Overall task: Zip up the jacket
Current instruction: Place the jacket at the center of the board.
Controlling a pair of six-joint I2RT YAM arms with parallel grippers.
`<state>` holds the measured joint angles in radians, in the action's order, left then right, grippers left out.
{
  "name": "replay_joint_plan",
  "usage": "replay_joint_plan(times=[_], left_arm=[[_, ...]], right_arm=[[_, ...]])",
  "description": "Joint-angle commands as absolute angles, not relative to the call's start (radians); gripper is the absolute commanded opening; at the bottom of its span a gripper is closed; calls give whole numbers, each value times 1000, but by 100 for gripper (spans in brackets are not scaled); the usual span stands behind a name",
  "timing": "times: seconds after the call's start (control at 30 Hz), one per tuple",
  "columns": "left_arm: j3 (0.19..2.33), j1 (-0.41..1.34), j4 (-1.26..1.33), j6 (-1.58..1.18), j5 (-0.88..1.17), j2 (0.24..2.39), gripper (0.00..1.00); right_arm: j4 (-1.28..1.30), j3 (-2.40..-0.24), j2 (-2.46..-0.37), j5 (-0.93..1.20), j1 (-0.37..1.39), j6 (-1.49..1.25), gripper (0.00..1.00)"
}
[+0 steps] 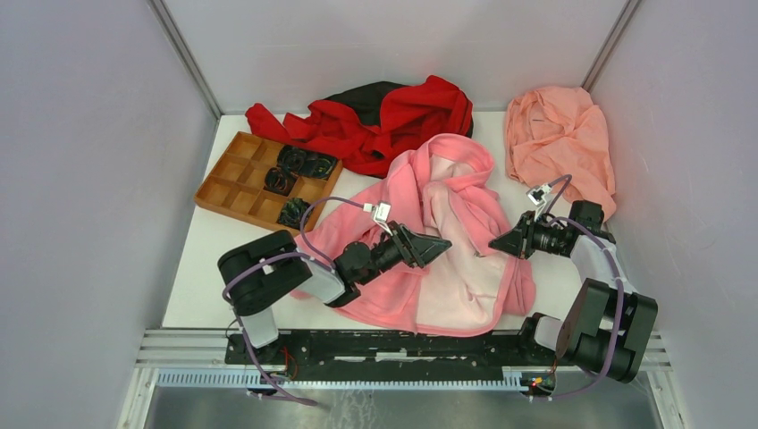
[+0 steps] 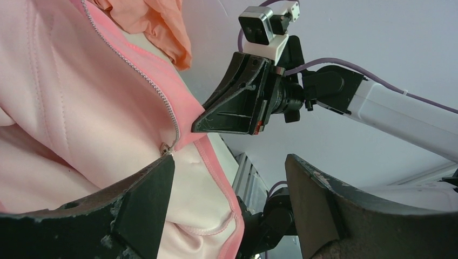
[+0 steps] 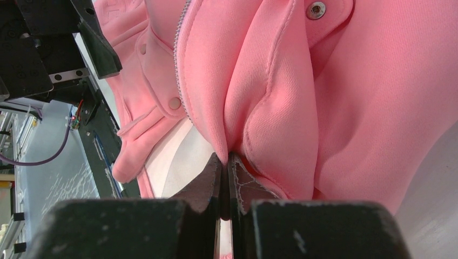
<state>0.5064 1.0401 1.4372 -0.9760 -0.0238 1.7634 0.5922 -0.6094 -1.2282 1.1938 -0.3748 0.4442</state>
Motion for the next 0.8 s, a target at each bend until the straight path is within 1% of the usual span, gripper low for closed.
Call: replay_joint_plan(times=[0.0, 0.13, 0.4, 0.5, 0.7, 0.77], left_arm=[[538, 1047, 1465, -956, -25, 1778, 81], [547, 1048, 1451, -957, -32, 1785, 80], [620, 1046, 1432, -954, -29, 1837, 70], [660, 1047, 1376, -953, -25, 1854, 68], [729, 1048, 1214, -942, -40, 1880, 68], [760, 1047, 1195, -945, -17, 1906, 63]], right_arm=[[596, -640, -1237, 1218, -370, 469, 0], [595, -638, -1239, 1220, -370, 471, 0], [604, -644, -1249, 1219, -371, 482, 0], [609, -649, -1244, 1220, -370, 483, 0], [617, -655, -1247, 1225, -370, 490, 0], [627, -663, -1254, 1227, -371, 499, 0]])
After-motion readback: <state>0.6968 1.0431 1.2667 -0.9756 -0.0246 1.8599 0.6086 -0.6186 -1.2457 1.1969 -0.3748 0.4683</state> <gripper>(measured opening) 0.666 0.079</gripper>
